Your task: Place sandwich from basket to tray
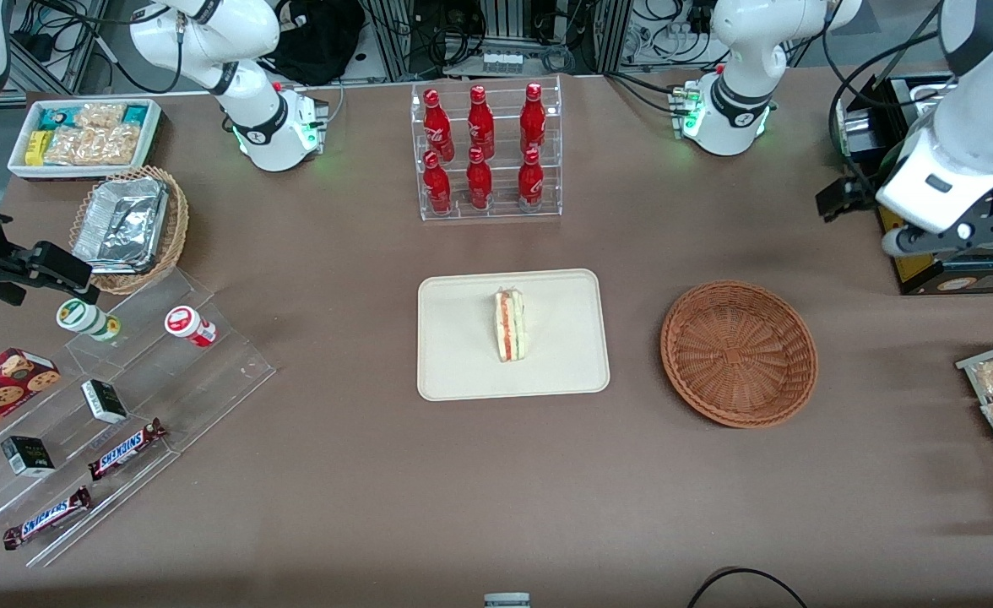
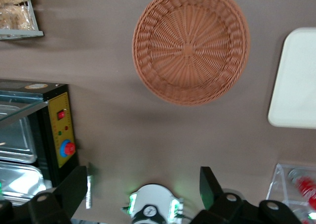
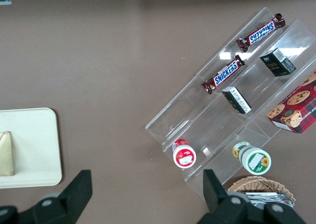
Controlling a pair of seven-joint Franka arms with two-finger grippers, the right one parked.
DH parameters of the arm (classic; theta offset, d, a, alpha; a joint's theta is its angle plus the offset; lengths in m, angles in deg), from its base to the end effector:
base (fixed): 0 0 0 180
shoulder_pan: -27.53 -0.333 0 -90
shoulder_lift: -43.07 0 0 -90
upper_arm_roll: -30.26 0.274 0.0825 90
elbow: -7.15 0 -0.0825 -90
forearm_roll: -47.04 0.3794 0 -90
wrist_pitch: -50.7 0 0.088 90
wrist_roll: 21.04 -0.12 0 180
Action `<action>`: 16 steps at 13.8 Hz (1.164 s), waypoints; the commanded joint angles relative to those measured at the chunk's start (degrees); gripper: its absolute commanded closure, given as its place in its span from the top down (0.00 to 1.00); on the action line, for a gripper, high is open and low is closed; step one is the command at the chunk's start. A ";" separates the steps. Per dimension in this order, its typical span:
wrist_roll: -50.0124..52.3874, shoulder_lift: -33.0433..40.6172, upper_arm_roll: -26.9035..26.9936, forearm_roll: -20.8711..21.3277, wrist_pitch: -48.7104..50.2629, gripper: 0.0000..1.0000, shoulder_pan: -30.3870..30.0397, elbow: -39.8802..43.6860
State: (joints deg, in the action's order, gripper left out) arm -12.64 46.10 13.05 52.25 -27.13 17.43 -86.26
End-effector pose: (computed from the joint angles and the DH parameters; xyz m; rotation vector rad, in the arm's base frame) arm 0.5054 -0.0539 0.5542 -2.9905 -0.0508 0.3079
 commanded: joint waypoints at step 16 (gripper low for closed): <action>-8.23 -5.57 10.88 -1.70 -7.77 1.00 5.89 6.76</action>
State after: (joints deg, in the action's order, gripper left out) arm -20.33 41.52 23.93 50.19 -35.53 23.39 -81.25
